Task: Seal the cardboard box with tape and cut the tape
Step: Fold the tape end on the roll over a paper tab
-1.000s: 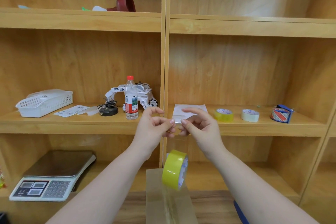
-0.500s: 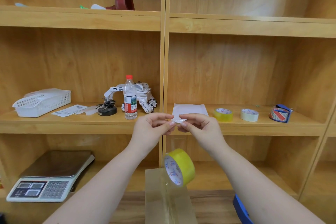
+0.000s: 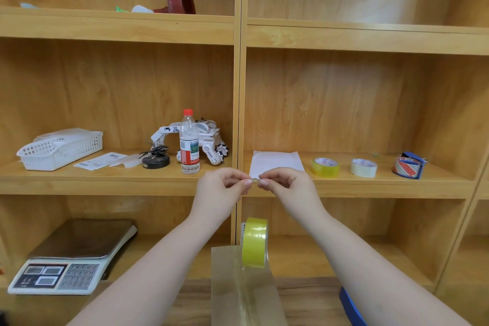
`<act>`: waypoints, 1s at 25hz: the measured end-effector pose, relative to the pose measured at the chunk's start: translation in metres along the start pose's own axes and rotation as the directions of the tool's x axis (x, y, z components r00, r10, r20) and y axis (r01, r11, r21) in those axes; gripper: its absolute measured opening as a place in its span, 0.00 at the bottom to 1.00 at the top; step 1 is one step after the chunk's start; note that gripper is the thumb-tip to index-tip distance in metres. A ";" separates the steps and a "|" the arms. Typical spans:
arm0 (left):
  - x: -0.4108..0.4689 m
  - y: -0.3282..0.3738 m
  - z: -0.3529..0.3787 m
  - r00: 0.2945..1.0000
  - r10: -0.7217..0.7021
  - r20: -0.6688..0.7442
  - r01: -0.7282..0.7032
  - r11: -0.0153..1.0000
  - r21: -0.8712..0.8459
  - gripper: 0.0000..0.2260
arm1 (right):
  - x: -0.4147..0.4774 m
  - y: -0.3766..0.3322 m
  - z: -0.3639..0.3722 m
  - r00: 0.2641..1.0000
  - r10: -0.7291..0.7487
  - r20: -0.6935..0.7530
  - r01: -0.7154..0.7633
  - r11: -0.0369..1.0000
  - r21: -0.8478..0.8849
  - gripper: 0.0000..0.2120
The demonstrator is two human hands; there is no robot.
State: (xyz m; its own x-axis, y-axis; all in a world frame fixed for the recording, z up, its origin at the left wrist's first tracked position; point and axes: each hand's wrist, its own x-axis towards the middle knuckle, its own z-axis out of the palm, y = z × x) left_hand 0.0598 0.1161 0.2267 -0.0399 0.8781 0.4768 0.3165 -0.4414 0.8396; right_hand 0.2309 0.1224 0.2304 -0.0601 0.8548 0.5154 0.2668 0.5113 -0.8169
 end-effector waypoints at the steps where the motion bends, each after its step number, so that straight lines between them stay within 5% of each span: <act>1: 0.000 -0.001 0.001 1.000 -0.007 -0.006 0.007 1.000 0.027 0.03 | 0.000 0.001 0.001 1.000 -0.002 -0.009 0.002 1.000 -0.021 0.05; 10: 0.005 -0.008 0.008 0.991 -0.015 0.135 -0.016 0.974 0.225 0.06 | 0.002 0.003 0.015 0.995 0.063 0.076 -0.056 0.994 -0.092 0.06; 15: 0.003 -0.011 0.002 0.989 -0.079 0.124 0.087 0.994 -0.065 0.06 | 0.004 0.007 0.019 0.995 0.068 0.067 -0.066 0.997 -0.040 0.08; 20: 0.005 -0.025 -0.003 0.994 -0.070 0.088 0.077 0.994 -0.075 0.06 | 0.003 0.011 0.023 0.993 0.064 0.094 -0.062 0.998 -0.027 0.08; 25: 0.008 -0.042 -0.003 0.945 -0.283 0.165 0.300 0.950 -0.086 0.13 | 0.012 0.010 0.022 0.994 0.075 0.076 -0.072 0.996 -0.043 0.07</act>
State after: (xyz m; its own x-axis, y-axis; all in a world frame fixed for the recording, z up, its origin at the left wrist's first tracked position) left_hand 0.0432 0.1412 0.1959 0.0291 0.9851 0.1698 0.2073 -0.1721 0.9630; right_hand 0.2118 0.1398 0.2229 -0.1131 0.8950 0.4316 0.3117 0.4444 -0.8399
